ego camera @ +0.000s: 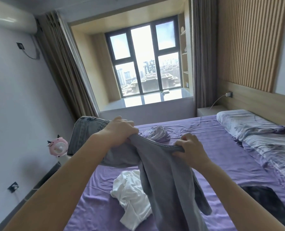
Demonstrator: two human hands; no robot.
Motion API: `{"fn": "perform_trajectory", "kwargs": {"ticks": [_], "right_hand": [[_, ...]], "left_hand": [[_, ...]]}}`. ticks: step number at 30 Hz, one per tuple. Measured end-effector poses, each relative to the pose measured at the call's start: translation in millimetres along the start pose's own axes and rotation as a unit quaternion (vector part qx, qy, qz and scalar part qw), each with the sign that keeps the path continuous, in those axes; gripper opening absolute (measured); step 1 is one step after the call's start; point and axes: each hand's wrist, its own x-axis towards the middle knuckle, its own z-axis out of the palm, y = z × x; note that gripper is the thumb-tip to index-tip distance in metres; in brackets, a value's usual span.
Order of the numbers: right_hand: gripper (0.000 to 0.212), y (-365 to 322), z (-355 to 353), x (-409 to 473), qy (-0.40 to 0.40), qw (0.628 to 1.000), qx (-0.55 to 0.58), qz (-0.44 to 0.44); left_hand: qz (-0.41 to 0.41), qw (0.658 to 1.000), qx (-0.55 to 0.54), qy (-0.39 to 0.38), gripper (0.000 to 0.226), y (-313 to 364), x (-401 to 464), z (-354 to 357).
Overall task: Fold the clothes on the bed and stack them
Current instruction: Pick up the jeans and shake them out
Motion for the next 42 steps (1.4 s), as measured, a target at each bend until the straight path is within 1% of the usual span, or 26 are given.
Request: {"fn": "perform_trajectory", "kwargs": {"ticks": [2,3,4,6,8,10,13,15,16,19,20,22,24,26,27,28,30,32,34,37,39,42], "right_hand": [[0.018,9,-3,-2,-0.024,0.997,0.054,-0.047],[0.013,10,-4,-6,-0.046,0.993,0.099,-0.048],[0.015,11,-4,-12,-0.059,0.987,0.147,-0.039],[0.022,13,2,-25,-0.046,0.974,0.224,-0.004],[0.022,16,18,-38,-0.018,0.966,0.256,0.025],[0.019,17,35,-52,-0.007,0.961,0.273,0.044],[0.020,22,58,-74,-0.026,0.957,0.284,0.054],[0.024,29,67,-89,-0.069,0.957,0.278,0.047],[0.023,32,68,-96,-0.099,0.956,0.271,0.041],[0.020,38,64,-108,-0.193,0.951,0.241,0.004],[0.021,37,61,-109,-0.217,0.948,0.232,-0.013],[0.020,32,50,-106,-0.263,0.935,0.233,-0.034],[0.015,22,39,-99,-0.319,0.909,0.265,-0.034],[0.008,12,37,-92,-0.381,0.877,0.294,-0.017],[0.005,7,43,-88,-0.409,0.864,0.292,-0.006],[0.004,3,55,-85,-0.432,0.859,0.274,0.005],[0.003,-5,96,-84,-0.454,0.864,0.214,0.020],[0.004,-13,151,-89,-0.445,0.879,0.167,0.018],[0.008,-19,214,-105,-0.445,0.887,0.124,0.005],[0.025,-23,303,-131,-0.479,0.873,0.084,0.022],[0.028,-26,349,-143,-0.498,0.863,0.073,0.040],[0.028,-34,401,-151,-0.506,0.859,0.056,0.058]], "left_hand": [[0.010,1.000,-0.004,-0.009,0.023,6,2,-6],[0.012,1.000,-0.010,-0.017,0.023,8,2,-7],[0.010,0.999,-0.020,-0.028,0.023,11,1,-8],[-0.002,0.998,-0.052,-0.041,0.023,19,-3,-3],[-0.014,0.994,-0.096,-0.040,0.023,32,-9,8],[-0.028,0.987,-0.142,-0.064,0.025,50,-18,21],[-0.044,0.962,-0.240,-0.120,0.027,79,-37,42],[-0.062,0.932,-0.326,-0.144,0.030,98,-57,52],[-0.076,0.918,-0.355,-0.157,0.035,108,-68,55],[-0.133,0.873,-0.422,-0.205,0.063,135,-100,59],[-0.147,0.860,-0.441,-0.210,0.068,141,-109,59],[-0.162,0.853,-0.450,-0.208,0.071,148,-123,58],[-0.167,0.858,-0.437,-0.213,0.072,149,-135,57],[-0.172,0.858,-0.419,-0.241,0.070,146,-143,58],[-0.179,0.853,-0.413,-0.263,0.069,144,-147,64],[-0.188,0.846,-0.407,-0.290,0.067,143,-150,74],[-0.201,0.826,-0.391,-0.353,0.066,145,-155,107],[-0.204,0.802,-0.370,-0.422,0.065,149,-162,155],[-0.196,0.781,-0.352,-0.476,0.069,157,-175,211],[-0.167,0.767,-0.345,-0.514,0.075,166,-200,288],[-0.152,0.762,-0.336,-0.533,0.076,172,-218,330],[-0.149,0.748,-0.333,-0.554,0.075,180,-242,379]]}}
